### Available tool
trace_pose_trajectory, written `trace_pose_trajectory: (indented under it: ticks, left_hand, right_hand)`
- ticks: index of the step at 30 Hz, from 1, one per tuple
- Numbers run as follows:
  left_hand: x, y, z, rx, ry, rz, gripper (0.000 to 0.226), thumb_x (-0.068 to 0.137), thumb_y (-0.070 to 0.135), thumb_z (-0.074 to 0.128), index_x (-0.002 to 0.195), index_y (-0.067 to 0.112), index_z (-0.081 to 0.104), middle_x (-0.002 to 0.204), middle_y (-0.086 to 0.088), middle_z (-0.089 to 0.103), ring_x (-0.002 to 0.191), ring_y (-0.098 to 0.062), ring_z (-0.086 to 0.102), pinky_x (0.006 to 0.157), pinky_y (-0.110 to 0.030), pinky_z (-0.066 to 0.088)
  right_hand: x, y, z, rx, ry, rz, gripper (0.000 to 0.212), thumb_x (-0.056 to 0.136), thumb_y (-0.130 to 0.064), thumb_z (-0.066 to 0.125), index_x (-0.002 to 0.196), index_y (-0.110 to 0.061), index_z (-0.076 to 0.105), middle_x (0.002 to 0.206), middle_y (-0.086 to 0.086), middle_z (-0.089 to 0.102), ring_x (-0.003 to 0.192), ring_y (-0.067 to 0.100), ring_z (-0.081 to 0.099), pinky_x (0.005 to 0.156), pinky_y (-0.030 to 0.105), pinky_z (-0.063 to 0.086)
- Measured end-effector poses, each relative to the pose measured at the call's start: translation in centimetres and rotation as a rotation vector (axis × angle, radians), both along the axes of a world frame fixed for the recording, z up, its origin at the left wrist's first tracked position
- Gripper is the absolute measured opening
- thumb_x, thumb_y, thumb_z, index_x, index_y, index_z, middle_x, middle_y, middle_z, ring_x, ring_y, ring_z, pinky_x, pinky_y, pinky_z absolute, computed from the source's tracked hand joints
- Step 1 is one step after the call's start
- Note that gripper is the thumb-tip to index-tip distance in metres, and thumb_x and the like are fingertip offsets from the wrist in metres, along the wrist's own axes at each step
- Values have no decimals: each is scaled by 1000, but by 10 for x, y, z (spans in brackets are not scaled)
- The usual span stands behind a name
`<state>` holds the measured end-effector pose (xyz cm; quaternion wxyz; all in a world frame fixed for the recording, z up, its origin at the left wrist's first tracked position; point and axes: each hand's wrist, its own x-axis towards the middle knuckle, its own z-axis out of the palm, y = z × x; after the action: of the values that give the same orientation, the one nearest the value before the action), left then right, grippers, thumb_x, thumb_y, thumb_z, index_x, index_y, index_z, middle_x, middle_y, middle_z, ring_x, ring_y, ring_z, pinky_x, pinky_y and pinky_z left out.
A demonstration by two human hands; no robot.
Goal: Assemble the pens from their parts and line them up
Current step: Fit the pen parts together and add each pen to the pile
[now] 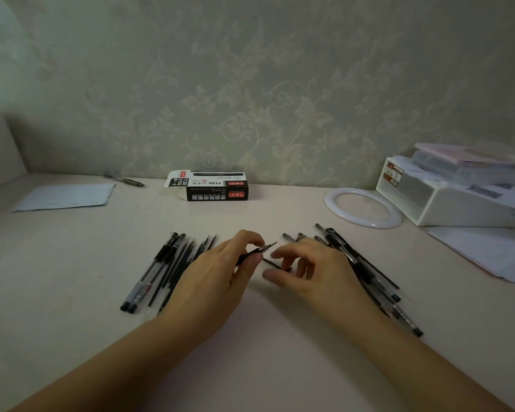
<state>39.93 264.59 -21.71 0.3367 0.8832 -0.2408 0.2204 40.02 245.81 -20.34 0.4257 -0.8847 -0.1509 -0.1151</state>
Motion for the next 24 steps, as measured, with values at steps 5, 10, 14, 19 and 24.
trace_pose_trajectory:
  ticks: [5, 10, 14, 19, 24]
  left_hand:
    - [1, 1, 0, 22, -1, 20, 19, 98, 41, 39, 112, 37, 51, 74, 24, 51, 70, -2, 51, 56, -24, 40]
    - [-1, 2, 0, 79, 41, -22, 26, 100, 39, 37, 122, 41, 50, 101, 17, 62, 87, -6, 58, 72, -36, 50]
    - [-1, 2, 0, 118, 36, -37, 24, 100, 39, 36, 120, 42, 51, 97, 17, 60, 82, -5, 56, 70, -35, 48]
    - [-2, 1, 0, 132, 24, -65, 22, 100, 39, 37, 117, 43, 49, 94, 15, 59, 77, -7, 55, 66, -36, 48]
    - [-2, 1, 0, 121, 22, -71, 17, 99, 38, 42, 113, 41, 50, 83, 23, 54, 70, 0, 52, 59, -29, 46]
  right_hand:
    - [2, -4, -3, -295, -67, -62, 18, 78, -35, 79, 90, -24, 72, 80, -13, 54, 67, -1, 49, 65, 7, 36]
    - [3, -3, -7, -157, -41, -60, 3, 86, -16, 72, 85, -19, 73, 75, -9, 66, 67, 0, 58, 67, 5, 40]
    - [6, -3, 0, 450, 106, -44, 10, 87, -6, 70, 84, -15, 72, 74, 4, 73, 63, 7, 66, 61, 15, 51]
    - [4, 0, -2, 517, 183, 81, 8, 88, -3, 68, 90, -10, 72, 76, 4, 74, 66, 10, 67, 64, 17, 53]
    - [3, -1, 0, 490, 212, 142, 10, 85, -1, 71, 91, -9, 72, 80, 9, 75, 69, 15, 71, 66, 20, 55]
